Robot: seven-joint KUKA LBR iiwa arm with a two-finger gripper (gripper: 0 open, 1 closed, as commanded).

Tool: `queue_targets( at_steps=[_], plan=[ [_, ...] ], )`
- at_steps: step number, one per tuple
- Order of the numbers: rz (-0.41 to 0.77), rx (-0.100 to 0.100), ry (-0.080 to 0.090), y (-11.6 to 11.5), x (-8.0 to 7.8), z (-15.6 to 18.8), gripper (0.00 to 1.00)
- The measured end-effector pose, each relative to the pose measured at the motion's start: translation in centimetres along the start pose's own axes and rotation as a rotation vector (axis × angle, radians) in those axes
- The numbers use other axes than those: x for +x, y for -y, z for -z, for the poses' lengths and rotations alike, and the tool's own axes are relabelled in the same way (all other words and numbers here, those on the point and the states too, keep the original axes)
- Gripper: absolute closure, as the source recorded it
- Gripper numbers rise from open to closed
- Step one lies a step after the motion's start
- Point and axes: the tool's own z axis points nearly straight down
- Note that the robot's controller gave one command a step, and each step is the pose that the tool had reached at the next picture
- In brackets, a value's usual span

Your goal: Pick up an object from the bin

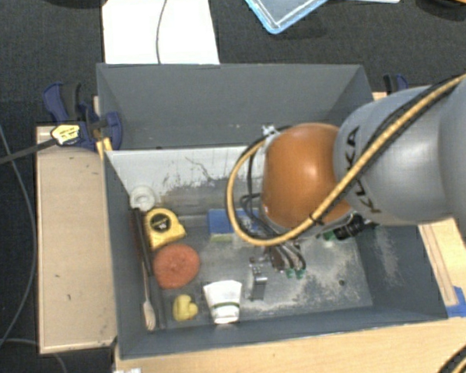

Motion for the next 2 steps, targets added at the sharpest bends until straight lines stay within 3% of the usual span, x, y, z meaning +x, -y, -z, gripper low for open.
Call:
queue_targets(
  at_steps=[1, 2],
  plan=[
    [-0.006, -0.001, 0.008, 0.1, -0.2, 0.4, 0.00],
    [0.146, -0.001, 0.009, -6.5, 0.1, -4.9, 0.00]
  ],
)
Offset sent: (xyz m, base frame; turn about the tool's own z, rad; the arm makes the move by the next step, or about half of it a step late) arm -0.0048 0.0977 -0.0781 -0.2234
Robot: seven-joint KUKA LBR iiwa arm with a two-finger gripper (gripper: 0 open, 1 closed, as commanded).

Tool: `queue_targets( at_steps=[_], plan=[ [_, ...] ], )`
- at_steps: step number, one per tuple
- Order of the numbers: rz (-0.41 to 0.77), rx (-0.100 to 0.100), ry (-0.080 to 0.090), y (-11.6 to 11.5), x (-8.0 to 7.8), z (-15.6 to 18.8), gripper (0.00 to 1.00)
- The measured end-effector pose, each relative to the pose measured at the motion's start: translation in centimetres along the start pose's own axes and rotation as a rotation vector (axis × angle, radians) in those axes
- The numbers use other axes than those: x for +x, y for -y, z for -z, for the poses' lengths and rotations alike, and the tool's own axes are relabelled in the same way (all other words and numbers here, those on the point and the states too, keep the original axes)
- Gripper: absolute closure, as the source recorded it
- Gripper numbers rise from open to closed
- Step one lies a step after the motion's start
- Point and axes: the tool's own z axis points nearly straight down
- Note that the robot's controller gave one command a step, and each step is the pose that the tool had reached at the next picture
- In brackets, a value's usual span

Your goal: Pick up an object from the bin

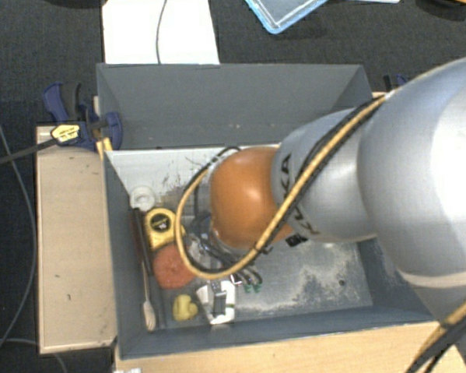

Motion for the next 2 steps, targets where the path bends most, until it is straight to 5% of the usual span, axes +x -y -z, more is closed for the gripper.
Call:
queue_targets(
  at_steps=[1, 2],
  plan=[
    [0.229, 0.002, 0.004, -3.1, -0.4, 4.3, 0.00],
    [0.046, 0.000, 0.000, 0.8, 1.8, 1.4, 0.00]
  ],
)
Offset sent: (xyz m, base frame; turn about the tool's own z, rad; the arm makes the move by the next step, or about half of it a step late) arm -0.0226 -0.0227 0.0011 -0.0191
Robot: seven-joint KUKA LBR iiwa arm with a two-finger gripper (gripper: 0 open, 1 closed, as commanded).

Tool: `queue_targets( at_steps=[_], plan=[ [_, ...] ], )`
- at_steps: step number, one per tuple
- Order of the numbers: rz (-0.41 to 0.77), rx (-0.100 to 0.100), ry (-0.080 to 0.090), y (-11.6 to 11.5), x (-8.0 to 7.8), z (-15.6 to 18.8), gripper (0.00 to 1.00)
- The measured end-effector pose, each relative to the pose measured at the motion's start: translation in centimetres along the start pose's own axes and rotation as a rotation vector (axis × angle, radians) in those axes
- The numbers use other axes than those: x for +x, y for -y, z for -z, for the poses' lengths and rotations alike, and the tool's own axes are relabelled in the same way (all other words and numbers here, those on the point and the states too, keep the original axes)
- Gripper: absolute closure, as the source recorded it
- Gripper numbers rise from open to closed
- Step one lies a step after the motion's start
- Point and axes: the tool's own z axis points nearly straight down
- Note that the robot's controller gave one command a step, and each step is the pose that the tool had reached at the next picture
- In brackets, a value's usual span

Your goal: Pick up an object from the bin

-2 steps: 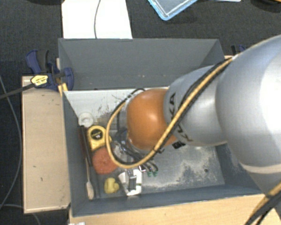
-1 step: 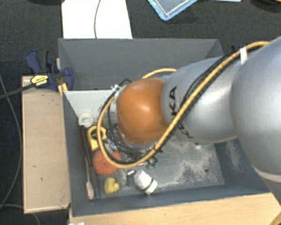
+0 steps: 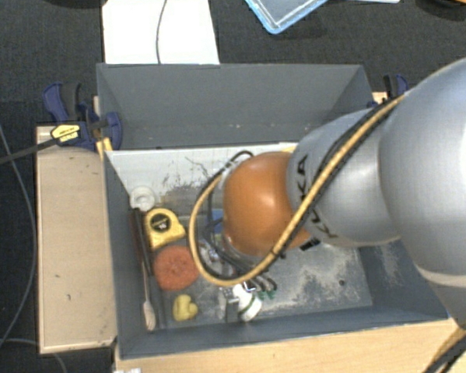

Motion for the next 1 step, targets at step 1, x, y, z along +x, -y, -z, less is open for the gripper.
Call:
queue_targets(
  at_steps=[1],
  plan=[
    [0.329, 0.001, 0.010, -3.48, -4.59, -2.85, 0.00]
  ],
)
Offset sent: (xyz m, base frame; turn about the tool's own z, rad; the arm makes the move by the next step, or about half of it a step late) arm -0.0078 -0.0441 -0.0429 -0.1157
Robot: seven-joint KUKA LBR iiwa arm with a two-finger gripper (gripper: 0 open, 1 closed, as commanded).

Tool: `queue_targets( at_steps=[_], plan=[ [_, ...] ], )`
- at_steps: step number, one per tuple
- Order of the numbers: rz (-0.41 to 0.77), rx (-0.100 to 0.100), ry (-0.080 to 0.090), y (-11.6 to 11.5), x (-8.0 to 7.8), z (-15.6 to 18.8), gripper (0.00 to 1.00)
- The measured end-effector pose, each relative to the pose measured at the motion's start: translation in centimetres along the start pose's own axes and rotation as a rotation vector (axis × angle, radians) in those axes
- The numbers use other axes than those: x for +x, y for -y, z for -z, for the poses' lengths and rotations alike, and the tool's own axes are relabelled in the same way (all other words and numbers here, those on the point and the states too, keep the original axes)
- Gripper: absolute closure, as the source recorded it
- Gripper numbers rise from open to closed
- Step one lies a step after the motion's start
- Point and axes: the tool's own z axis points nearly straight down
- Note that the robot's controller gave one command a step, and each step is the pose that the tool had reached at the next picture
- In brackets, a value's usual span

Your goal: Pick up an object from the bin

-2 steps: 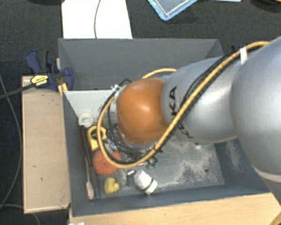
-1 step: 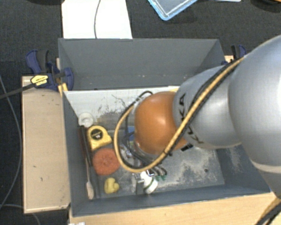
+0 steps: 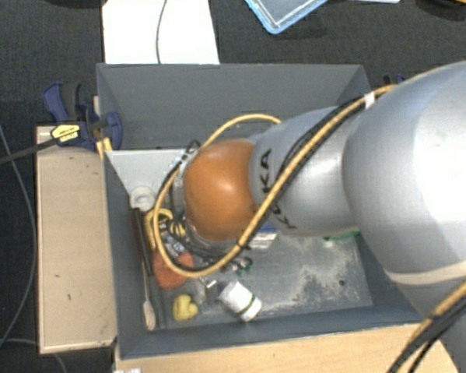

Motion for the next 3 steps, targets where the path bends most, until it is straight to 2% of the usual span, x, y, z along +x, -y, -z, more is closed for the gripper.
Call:
queue_targets(
  at_steps=[1, 2, 3],
  plan=[
    [-0.216, 0.000, -0.011, 5.3, 8.2, -1.1, 1.00],
    [-0.216, 0.000, -0.011, 5.3, 8.2, -1.1, 1.00],
    [-0.218, -0.001, -0.021, 5.2, 8.4, 2.5, 1.00]
  ],
)
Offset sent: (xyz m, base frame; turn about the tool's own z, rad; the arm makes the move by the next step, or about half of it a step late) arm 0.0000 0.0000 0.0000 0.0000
